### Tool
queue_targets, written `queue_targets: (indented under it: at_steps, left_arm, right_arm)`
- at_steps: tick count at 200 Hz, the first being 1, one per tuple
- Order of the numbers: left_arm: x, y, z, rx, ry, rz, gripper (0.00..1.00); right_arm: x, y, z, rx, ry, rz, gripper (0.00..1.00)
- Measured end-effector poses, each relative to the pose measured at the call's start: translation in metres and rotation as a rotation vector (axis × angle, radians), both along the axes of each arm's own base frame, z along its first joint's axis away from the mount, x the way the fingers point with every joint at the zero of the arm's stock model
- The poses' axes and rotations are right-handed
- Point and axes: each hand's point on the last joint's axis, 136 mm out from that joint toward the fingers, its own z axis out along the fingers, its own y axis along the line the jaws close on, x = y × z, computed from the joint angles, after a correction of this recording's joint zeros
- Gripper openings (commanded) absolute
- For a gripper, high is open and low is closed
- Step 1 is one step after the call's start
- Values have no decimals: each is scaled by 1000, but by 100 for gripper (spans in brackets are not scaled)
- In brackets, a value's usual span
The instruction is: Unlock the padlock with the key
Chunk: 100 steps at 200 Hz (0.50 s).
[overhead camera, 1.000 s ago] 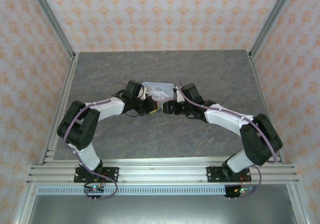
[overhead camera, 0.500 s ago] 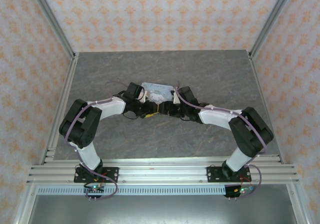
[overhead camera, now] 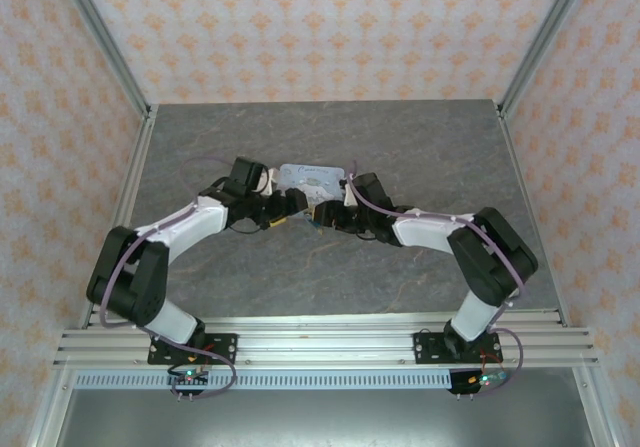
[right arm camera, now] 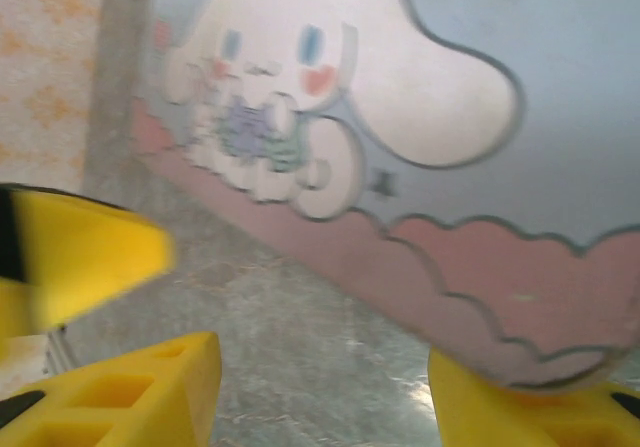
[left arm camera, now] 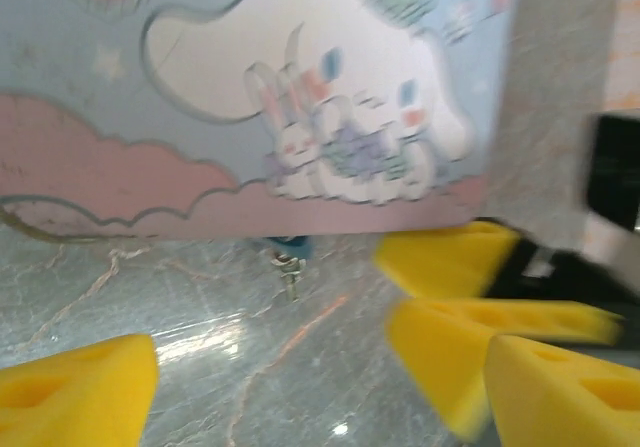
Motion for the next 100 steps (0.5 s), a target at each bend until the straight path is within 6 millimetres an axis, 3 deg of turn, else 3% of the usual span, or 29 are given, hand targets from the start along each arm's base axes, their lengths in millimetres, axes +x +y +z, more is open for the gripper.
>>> queue_targets:
  at_steps: [31,74,100]
  left_arm:
    - [5,8,18,-11,-40,48,98]
    - [10,15,15,10,-29,103,100]
    - [14,19,15,27,-33,136,100]
  right_arm:
    - [9,2,-10,-38,23,-9,57]
    - [45,8,13,-18,-36,-48,56]
    - [52,7,19,-10,-54,-55,54]
